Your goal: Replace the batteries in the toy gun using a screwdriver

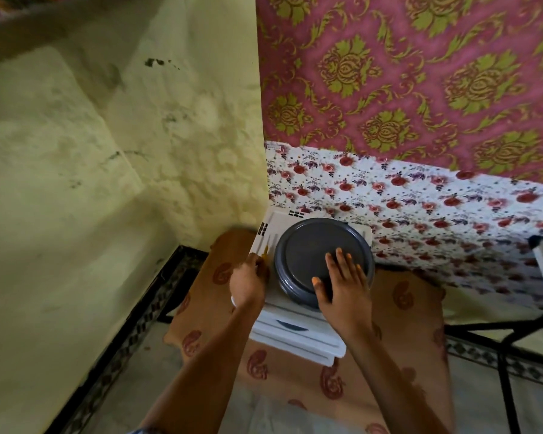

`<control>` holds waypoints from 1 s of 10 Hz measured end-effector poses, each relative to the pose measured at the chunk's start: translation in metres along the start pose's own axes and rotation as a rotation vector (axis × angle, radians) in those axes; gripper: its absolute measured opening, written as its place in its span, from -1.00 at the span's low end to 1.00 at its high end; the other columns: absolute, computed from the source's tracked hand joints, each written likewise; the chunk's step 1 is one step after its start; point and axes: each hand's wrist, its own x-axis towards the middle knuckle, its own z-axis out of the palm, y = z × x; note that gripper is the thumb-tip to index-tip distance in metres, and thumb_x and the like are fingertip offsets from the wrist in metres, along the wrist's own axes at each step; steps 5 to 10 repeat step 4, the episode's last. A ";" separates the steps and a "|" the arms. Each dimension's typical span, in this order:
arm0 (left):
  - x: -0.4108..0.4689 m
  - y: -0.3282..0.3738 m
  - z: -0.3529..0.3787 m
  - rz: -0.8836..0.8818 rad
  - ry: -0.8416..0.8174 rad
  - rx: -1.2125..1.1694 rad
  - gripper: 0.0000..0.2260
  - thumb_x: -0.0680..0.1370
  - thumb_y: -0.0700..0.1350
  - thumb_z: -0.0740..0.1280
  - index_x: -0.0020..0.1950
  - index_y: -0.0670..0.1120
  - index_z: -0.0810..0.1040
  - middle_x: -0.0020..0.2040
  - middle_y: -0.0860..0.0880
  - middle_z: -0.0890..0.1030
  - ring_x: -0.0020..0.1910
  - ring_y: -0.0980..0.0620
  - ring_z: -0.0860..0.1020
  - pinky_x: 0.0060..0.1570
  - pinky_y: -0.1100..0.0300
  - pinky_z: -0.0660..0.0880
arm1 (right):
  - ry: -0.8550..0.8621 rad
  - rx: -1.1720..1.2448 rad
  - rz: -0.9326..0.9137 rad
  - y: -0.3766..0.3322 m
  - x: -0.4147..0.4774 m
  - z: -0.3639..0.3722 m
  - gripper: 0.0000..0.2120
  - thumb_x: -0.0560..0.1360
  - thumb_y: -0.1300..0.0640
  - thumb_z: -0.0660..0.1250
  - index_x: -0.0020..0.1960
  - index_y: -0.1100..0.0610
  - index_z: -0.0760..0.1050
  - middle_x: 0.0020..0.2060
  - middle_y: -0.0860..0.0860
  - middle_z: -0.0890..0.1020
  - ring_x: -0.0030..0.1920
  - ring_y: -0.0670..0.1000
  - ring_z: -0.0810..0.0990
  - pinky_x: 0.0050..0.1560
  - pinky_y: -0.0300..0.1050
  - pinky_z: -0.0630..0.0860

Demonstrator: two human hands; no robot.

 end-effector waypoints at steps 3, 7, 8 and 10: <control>0.002 -0.004 -0.003 0.153 -0.008 0.093 -0.82 0.57 -0.14 0.24 0.15 -0.09 0.50 0.06 -0.10 0.62 -0.04 -0.10 0.60 -0.15 0.04 0.56 | -0.030 0.066 -0.001 0.002 -0.001 -0.001 -0.34 0.51 -0.22 -0.07 0.41 0.19 0.32 0.40 0.15 0.37 0.43 0.16 0.30 0.39 -0.01 0.08; -0.005 -0.007 -0.011 0.153 0.010 0.056 -0.75 0.57 -0.06 0.25 0.22 -0.10 0.51 0.16 -0.09 0.58 0.06 -0.11 0.57 -0.11 0.06 0.52 | -0.054 0.195 0.002 0.004 -0.004 -0.006 -0.27 0.48 -0.24 -0.11 0.47 0.20 0.19 0.44 0.13 0.30 0.47 0.10 0.21 0.43 -0.11 0.00; -0.005 -0.007 -0.011 0.153 0.010 0.056 -0.75 0.57 -0.06 0.25 0.22 -0.10 0.51 0.16 -0.09 0.58 0.06 -0.11 0.57 -0.11 0.06 0.52 | -0.054 0.195 0.002 0.004 -0.004 -0.006 -0.27 0.48 -0.24 -0.11 0.47 0.20 0.19 0.44 0.13 0.30 0.47 0.10 0.21 0.43 -0.11 0.00; -0.005 -0.007 -0.011 0.153 0.010 0.056 -0.75 0.57 -0.06 0.25 0.22 -0.10 0.51 0.16 -0.09 0.58 0.06 -0.11 0.57 -0.11 0.06 0.52 | -0.054 0.195 0.002 0.004 -0.004 -0.006 -0.27 0.48 -0.24 -0.11 0.47 0.20 0.19 0.44 0.13 0.30 0.47 0.10 0.21 0.43 -0.11 0.00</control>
